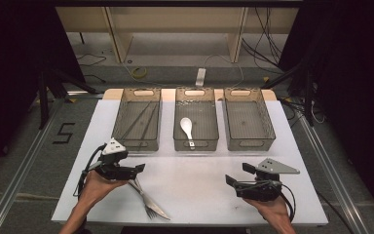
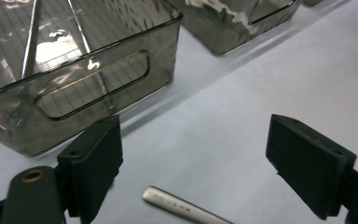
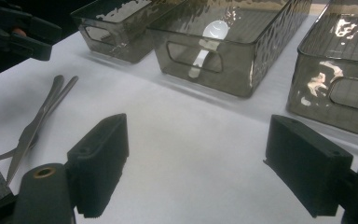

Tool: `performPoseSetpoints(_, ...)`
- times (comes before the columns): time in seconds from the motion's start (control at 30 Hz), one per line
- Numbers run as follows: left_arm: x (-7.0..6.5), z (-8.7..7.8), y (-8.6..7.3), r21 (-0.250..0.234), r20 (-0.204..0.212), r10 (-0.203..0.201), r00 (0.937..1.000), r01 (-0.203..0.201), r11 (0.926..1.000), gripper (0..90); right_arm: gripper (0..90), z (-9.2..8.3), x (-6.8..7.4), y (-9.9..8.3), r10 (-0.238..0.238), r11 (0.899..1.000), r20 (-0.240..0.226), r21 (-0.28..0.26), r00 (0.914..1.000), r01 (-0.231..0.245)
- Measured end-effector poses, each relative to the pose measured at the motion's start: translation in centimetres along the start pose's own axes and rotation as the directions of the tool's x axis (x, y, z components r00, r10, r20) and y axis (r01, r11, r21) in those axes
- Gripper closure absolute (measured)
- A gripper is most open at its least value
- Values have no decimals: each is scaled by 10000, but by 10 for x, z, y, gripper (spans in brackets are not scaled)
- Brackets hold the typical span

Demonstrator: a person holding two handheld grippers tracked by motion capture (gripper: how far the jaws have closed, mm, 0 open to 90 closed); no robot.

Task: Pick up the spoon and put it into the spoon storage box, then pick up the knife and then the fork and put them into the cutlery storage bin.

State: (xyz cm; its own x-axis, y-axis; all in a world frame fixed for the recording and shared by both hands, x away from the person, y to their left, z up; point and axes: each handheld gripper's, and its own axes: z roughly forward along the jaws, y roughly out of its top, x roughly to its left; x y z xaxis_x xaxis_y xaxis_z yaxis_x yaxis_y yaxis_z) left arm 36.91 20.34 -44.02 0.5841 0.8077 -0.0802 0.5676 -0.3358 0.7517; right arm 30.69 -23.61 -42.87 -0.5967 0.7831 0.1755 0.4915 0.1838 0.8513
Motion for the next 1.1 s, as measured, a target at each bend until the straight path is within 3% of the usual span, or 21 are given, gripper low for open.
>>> performPoseSetpoints(0.3,14,6,-3,755,-19,-162,9999,163,9970,266,222,-8,-2,-5,167,9998,147,-51,9998,-166)
performPoseSetpoints(0.53,18,8,-5,1217,-100,-111,9999,123,9925,455,223,-8,-2,-6,111,9999,151,26,9998,-112)
performPoseSetpoints(0.73,17,10,-7,1856,-206,186,9996,-144,9825,714,226,-8,-1,-6,88,9999,161,84,9998,-90)
performPoseSetpoints(0.87,19,12,-10,2162,-137,132,9998,-99,9763,842,229,-8,0,-6,27,10000,183,85,9998,-28)
performPoseSetpoints(0.93,20,12,-11,2298,-144,158,9998,-121,9732,882,230,-7,0,-5,25,10000,191,94,9998,-27)
performPoseSetpoints(1.1,20,14,-13,2608,-244,465,9986,-386,9646,886,231,-5,4,-4,-104,9998,123,177,9999,102)
